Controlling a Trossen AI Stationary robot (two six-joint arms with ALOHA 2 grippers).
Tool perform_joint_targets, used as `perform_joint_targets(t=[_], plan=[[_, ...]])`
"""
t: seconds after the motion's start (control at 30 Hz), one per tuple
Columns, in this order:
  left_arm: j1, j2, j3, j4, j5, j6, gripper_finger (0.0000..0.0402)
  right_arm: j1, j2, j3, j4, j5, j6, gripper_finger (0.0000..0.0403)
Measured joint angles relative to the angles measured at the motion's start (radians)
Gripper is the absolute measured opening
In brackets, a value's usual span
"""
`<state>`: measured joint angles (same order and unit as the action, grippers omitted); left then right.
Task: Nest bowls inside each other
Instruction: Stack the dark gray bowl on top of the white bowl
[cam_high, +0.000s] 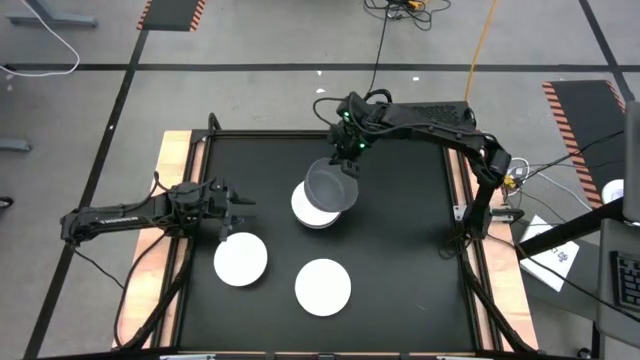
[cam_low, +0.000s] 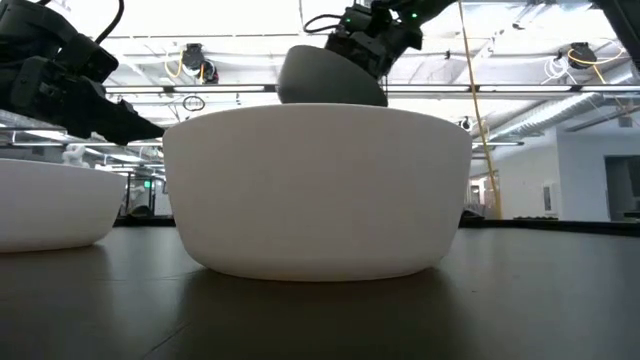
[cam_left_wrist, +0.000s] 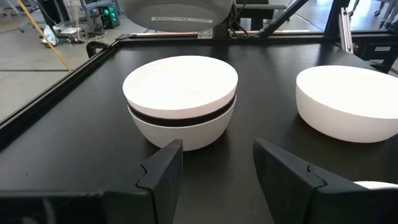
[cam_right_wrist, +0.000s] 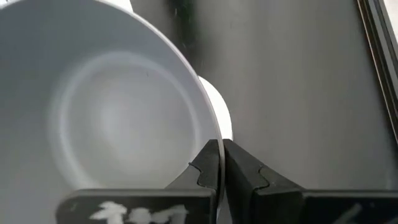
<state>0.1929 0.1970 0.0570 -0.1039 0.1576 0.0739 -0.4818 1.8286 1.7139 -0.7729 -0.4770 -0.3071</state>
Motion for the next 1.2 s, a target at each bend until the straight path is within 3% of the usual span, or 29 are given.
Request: perform_joint_targets(t=[0.33,0.57,0.73,1.2], plan=[[0.0,0.0,0.0,0.0,0.001,0.0,0.0198,0.02,0.13,0.131,-0.039,-0.011,-0.037,0.0004],[0.0,0.0,0.0,0.0,0.002,0.0,0.0198,0.025,0.248,0.282,-0.198,-0.021,-0.074,0.0004],[0.0,0.0,0.0,0.0,0.002,0.0,0.0198,0.038,0.303,0.36,-0.22,-0.021,-0.092,0.0004],[0.0,0.0,0.0,0.0,0.002,0.0,0.0198,0.046,0.304,0.343,-0.214,-0.021,-0.124,0.0004]])
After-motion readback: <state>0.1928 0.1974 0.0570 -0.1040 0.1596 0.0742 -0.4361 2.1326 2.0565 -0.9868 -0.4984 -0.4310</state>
